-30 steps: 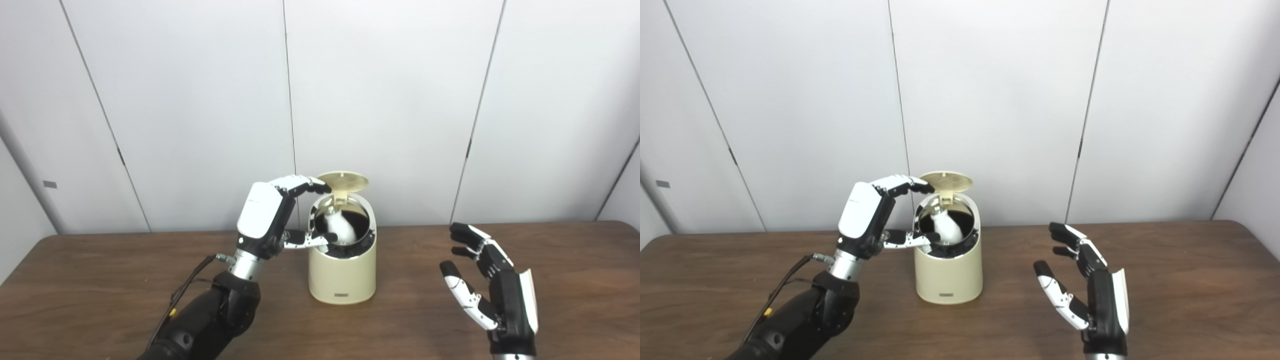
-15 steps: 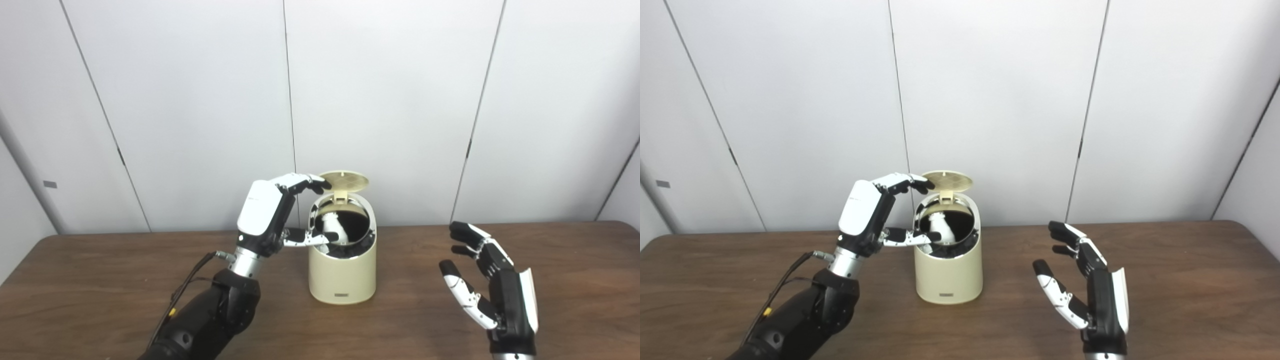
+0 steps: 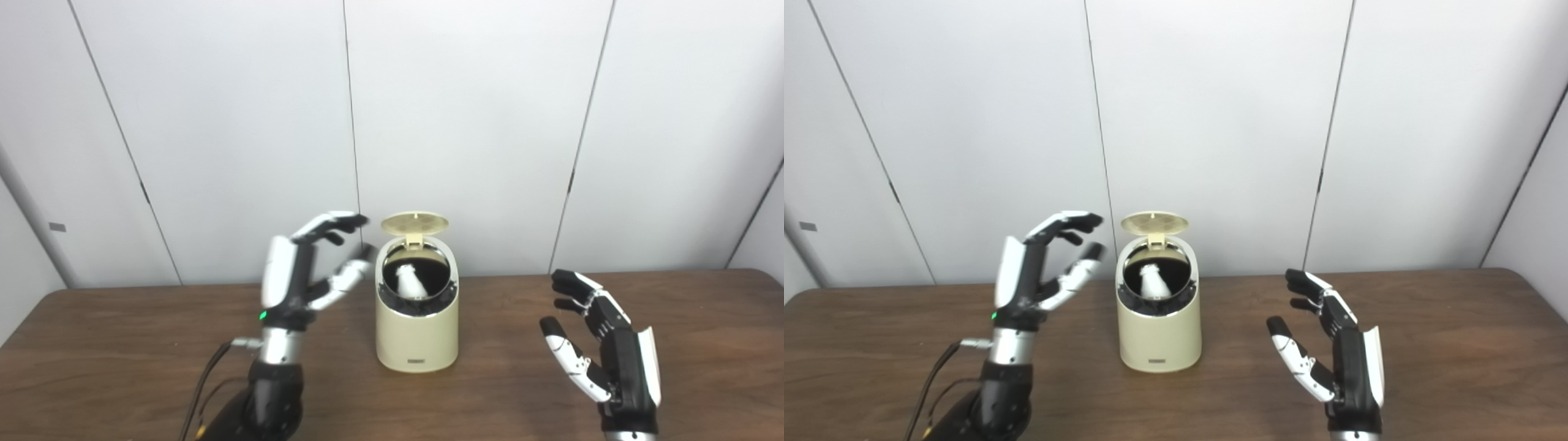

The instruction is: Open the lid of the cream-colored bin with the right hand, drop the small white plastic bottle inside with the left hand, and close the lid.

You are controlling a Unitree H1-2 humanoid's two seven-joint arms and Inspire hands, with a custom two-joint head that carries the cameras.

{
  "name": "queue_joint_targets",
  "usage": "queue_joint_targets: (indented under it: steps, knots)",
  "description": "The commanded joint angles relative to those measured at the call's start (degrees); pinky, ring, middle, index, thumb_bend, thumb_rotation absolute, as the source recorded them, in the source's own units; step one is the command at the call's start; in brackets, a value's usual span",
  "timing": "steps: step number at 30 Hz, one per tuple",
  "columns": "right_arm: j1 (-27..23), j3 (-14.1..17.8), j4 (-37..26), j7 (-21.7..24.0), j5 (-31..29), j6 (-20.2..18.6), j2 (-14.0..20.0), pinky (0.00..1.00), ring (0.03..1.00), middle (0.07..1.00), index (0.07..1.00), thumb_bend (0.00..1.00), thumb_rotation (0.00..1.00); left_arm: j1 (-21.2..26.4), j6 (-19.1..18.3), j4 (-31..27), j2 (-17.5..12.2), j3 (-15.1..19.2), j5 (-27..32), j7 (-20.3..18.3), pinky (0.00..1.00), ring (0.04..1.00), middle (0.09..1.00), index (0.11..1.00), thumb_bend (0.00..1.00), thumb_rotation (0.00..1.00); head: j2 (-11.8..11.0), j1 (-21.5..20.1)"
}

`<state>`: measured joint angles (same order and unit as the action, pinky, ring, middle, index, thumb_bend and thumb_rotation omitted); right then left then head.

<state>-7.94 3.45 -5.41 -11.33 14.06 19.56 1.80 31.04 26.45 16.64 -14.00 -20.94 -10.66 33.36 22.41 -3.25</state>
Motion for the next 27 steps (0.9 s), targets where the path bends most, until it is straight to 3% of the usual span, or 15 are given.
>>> queue_joint_targets:
  steps: [1,4,8,15,16,20,21,23,27]
  knots:
    - [-2.20,-0.57,-0.43,1.07,-1.28,3.38,1.13,0.71,0.785,0.780,0.751,0.38,0.56,-0.18,0.45,-3.99,0.48,2.82,4.15,-3.13,0.61,0.680,0.700,0.697,0.48,0.96,0.04,0.06]
    - [-2.57,-1.08,0.81,1.86,-2.35,4.91,2.14,0.72,0.789,0.782,0.756,0.52,0.64,-3.83,0.46,-8.46,2.04,6.36,7.46,-7.09,0.63,0.697,0.716,0.718,0.61,0.93,-0.13,-0.17]
    - [-2.75,-1.29,1.26,2.54,-3.02,5.54,2.72,0.73,0.799,0.791,0.762,0.64,0.68,-7.68,0.47,-13.46,3.80,9.97,9.54,-11.93,0.64,0.706,0.727,0.730,0.66,0.89,0.07,0.04]
    - [-4.30,-1.11,1.02,1.66,0.12,7.12,4.18,0.68,0.771,0.779,0.754,0.60,0.68,-11.25,0.47,-17.12,6.96,15.97,11.35,-18.30,0.64,0.700,0.716,0.717,0.63,0.84,0.15,-0.39]
    - [-4.80,-0.98,-0.08,1.91,1.60,5.79,4.53,0.68,0.770,0.779,0.755,0.60,0.68,-11.54,0.46,-17.33,7.50,16.70,11.90,-18.91,0.64,0.700,0.716,0.717,0.63,0.83,0.19,-0.49]
    - [-7.34,-1.52,-6.40,4.98,9.45,-2.47,6.62,0.70,0.810,0.823,0.803,0.63,0.83,-12.39,0.38,-17.95,10.03,19.15,12.78,-20.23,0.64,0.700,0.707,0.709,0.49,0.86,0.11,-1.18]
    - [-8.30,-2.00,-8.08,6.73,11.16,-4.69,7.54,0.72,0.822,0.835,0.808,0.68,0.80,-12.53,0.39,-18.07,10.54,19.54,12.74,-20.50,0.64,0.699,0.705,0.707,0.46,0.86,0.06,-1.21]
    - [-10.33,-3.05,-11.61,10.83,14.70,-9.89,9.41,0.78,0.876,0.888,0.862,0.70,0.89,-12.75,0.41,-18.17,11.32,20.20,12.46,-21.21,0.64,0.699,0.704,0.709,0.36,0.87,0.02,-1.28]
    - [-16.24,-5.90,-18.39,20.64,21.86,-20.37,12.86,0.86,0.942,0.938,0.930,0.83,0.99,-13.02,0.40,-17.86,12.53,21.23,11.66,-22.20,0.64,0.705,0.710,0.717,0.29,0.85,-0.03,-1.39]
